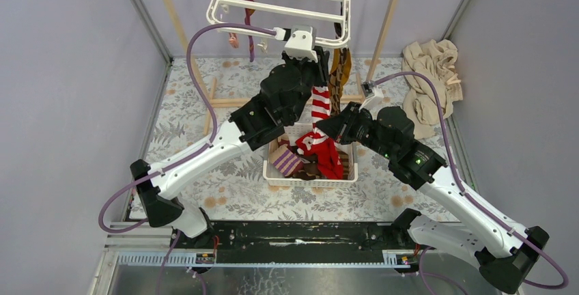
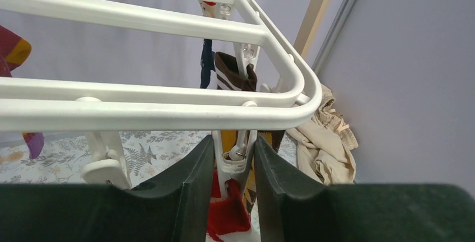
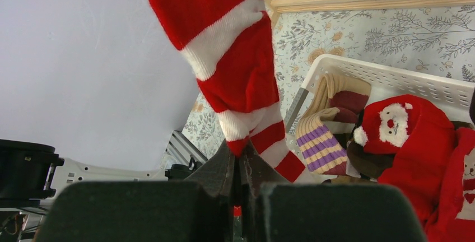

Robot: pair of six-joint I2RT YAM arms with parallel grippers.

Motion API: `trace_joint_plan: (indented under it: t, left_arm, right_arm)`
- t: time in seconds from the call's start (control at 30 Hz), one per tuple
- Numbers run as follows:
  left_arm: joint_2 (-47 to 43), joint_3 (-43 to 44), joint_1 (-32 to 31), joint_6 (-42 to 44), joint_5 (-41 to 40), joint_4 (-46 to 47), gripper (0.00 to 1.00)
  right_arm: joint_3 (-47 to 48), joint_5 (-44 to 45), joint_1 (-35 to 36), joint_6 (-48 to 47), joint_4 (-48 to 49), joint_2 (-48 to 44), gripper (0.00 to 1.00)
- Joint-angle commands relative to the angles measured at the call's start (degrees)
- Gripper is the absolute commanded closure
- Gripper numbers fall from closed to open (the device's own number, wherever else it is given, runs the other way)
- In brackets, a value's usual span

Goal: Remove the socks clipped to the hanger
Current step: Remove the sock from the hanger, then place the sock in the bin.

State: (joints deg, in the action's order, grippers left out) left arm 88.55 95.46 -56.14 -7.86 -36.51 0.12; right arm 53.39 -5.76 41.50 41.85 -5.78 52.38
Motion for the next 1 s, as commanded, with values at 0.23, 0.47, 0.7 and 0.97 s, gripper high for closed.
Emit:
trace_joint_plan:
  t: [0.23,0.47,0.7,0.97]
  left_arm:
    - [-2.4,-0.4,0.4,1.5,-2.5,3.6,0.80]
    - [-3.2,-0.7,0.4,1.2,-2.1,2.0,0.76]
    - [-5.8,-3.5,0.4,-0.3,-2.0,0.1,0.69]
    - [-10.0,-6.3,0.4,0.4,-3.9,-2.1,0.63]
  right_arm:
    - [1.1,-2.3,-0.4,-0.8,1.9,-0.5,1.00]
    - [-1.4,-3.7,-0.4,-1.3,1.3,-0.4,1.00]
    - [-6.3,-5.8,-0.4,-2.3,1.4,2.1,1.00]
    - [-11.9,-7.0,-0.4,-3.3,4.0,7.6,1.00]
